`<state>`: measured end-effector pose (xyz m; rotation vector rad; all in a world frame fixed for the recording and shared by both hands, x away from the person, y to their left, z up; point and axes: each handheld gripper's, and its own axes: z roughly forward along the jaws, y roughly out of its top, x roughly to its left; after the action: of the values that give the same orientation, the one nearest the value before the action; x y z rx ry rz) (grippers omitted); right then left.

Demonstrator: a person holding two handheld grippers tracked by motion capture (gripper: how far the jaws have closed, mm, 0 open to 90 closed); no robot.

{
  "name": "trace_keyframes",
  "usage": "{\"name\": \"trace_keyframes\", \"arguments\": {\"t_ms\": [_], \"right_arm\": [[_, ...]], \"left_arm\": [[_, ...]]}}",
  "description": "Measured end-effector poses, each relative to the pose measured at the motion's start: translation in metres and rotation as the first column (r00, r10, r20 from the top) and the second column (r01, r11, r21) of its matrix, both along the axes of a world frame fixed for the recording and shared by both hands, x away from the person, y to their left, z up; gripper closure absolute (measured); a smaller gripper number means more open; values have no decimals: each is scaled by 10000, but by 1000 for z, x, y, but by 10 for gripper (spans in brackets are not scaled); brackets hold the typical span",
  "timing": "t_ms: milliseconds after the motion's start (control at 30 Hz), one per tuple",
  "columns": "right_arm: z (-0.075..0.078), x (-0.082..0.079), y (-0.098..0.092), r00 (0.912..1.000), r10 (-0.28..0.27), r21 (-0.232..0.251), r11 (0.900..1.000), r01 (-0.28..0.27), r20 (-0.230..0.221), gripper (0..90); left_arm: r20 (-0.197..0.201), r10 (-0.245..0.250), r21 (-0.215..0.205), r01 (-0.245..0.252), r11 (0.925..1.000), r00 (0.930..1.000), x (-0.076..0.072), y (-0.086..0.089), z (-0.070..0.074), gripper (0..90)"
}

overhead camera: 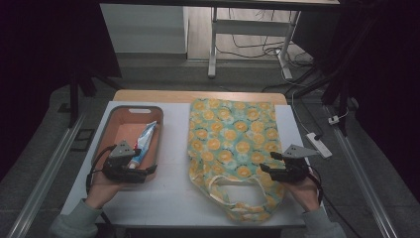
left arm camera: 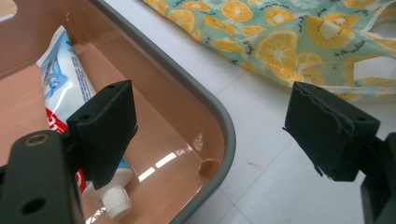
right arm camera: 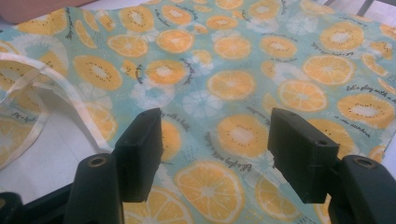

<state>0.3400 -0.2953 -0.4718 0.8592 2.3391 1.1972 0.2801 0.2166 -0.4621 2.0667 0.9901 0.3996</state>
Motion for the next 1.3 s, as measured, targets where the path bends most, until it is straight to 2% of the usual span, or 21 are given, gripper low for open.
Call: {"name": "trace_keyframes", "arguments": {"t_ms": [267,367,667,867,1033,1300], "right_arm": [[-2,-3,-5,9999,-32,150,9999,34,-97,356],[0,-2,-4,10000,-15,274,9996,14,29,356],[1,0,2,9997,182,76,9998,-183,150,354],[3,-2,3,9995,173,241,9995,-179,274,354],[0,-2,4,9996,259,215,9994,-262,138,354],[1,1,5,9996,229,319,9992,-234,160,351]], "left_arm": [[14,-180,2,180,9998,9998,2,-5,0,168],[109,-154,6,153,9999,9998,0,-4,1,168],[205,-76,-52,77,10000,9998,-3,-3,1,171],[251,-290,-45,291,9996,9993,-4,-6,1,170],[267,-235,-137,239,9996,9994,-3,-4,2,170],[193,-320,-167,323,9993,9993,-2,-5,1,170]]}}
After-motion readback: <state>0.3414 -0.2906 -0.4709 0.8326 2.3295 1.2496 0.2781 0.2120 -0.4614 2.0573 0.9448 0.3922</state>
